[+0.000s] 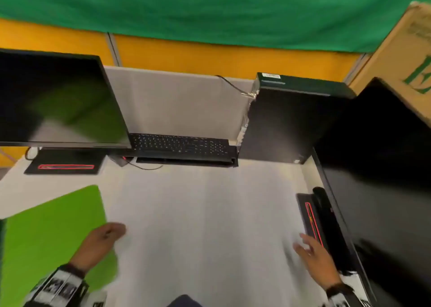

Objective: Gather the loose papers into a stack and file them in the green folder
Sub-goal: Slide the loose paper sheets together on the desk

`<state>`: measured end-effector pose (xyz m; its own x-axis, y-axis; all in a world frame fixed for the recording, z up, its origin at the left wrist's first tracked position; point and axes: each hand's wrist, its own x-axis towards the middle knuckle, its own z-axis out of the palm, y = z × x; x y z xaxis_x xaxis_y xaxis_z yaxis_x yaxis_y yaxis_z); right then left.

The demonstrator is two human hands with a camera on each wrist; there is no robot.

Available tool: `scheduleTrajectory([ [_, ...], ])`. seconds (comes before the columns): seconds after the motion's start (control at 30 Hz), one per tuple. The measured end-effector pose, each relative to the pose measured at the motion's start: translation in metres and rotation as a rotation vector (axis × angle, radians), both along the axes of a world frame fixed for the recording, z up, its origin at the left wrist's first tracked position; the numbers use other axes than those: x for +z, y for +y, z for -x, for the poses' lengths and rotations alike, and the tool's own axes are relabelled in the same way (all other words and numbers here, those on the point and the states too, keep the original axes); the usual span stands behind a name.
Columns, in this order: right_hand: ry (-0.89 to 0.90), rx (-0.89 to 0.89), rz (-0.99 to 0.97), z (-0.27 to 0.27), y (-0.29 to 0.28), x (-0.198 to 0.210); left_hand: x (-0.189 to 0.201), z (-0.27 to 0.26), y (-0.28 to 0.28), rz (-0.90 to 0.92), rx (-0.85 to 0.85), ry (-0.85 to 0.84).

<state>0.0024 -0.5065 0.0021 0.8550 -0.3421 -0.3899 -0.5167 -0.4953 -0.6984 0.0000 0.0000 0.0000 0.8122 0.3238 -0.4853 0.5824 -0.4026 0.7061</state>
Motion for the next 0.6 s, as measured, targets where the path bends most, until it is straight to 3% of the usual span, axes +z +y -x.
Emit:
scheduleTrajectory([
  [0.1, 0.106, 0.071, 0.021, -0.023, 0.016, -0.018, -0.023, -0.04, -0.004, -0.19, 0.124, 0.08],
  [0.23, 0.175, -0.048, 0.256, -0.04, 0.028, -0.026, -0.03, -0.066, -0.019, -0.464, 0.109, 0.219],
  [0.4, 0.363, -0.039, 0.42, -0.047, 0.04, -0.027, -0.028, -0.07, -0.033, -0.534, 0.13, 0.4],
  [0.6, 0.353, -0.022, 0.412, -0.034, 0.063, -0.036, -0.04, -0.051, -0.073, -0.508, 0.12, 0.289],
])
